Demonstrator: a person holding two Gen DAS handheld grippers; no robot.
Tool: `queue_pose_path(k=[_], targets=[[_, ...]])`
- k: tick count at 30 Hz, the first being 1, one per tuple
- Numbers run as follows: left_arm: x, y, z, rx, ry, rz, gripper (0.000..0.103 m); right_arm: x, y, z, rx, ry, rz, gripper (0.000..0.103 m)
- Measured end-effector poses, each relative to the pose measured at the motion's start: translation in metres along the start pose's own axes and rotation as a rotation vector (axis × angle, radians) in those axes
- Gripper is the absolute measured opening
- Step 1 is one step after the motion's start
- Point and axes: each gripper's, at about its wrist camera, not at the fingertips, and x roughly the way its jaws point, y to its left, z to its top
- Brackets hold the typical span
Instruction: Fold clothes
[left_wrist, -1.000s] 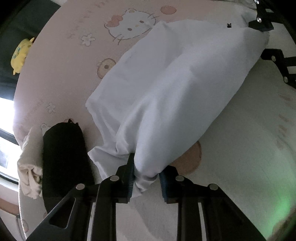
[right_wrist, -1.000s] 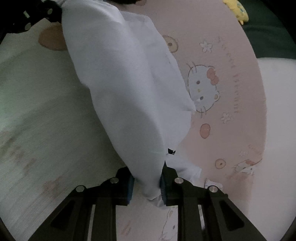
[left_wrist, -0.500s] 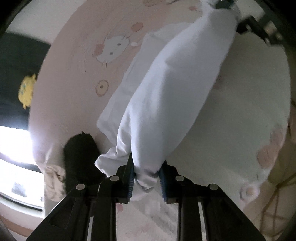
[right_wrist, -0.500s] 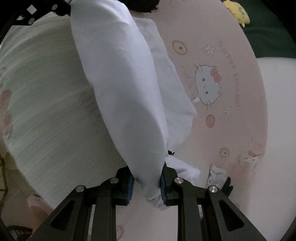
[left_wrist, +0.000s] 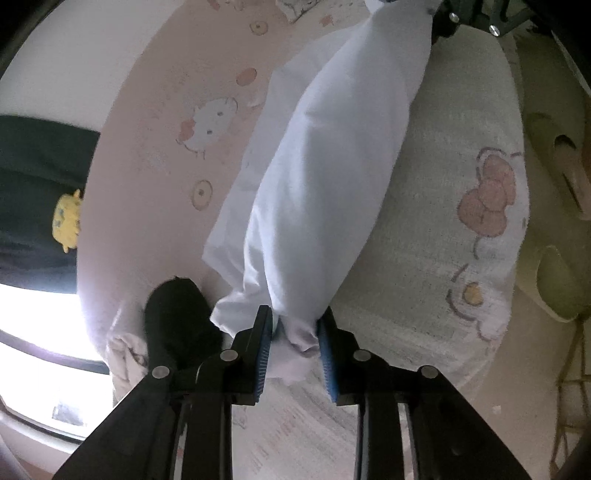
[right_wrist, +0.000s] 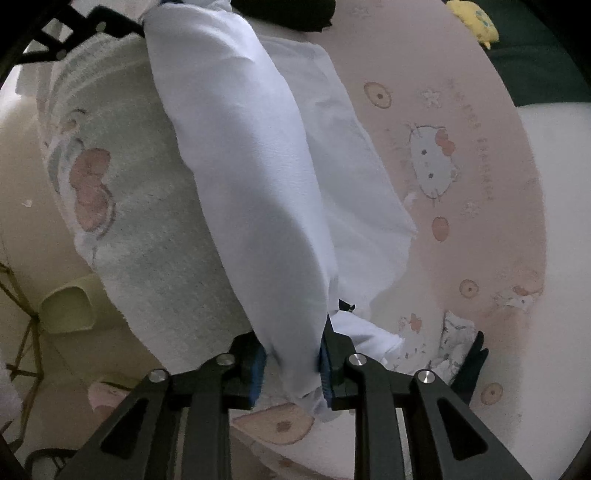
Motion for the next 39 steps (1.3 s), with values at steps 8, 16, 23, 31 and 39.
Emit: queue_pose_path(k=[8, 16, 23, 31, 39], targets=[[-0.007, -0.021, 0.005, 0.14, -0.019, 0.031, 0.074, -0.007, 0.018, 0.001, -0.09, -0.018, -0.115, 0.058], [-0.023, -0.046, 0.008, 0.324, -0.179, 0.211, 0.082, -0.024, 0.043, 0.01, -0.218, -0.101, -0.236, 0.067], [-0.012, -0.039, 0.017, 0.375, -0.209, 0.205, 0.082, -0.023, 0.054, 0.008, -0.317, -0.134, -0.269, 0.067], [0.003, -0.034, 0.016, 0.414, -0.238, 0.135, 0.082, -0.015, 0.063, 0.012, -0.374, -0.181, -0.281, 0.067], [0.0, -0.031, 0.018, 0.372, -0.21, -0.005, 0.047, -0.01, 0.069, 0.016, -0.328, -0.183, -0.282, 0.048]])
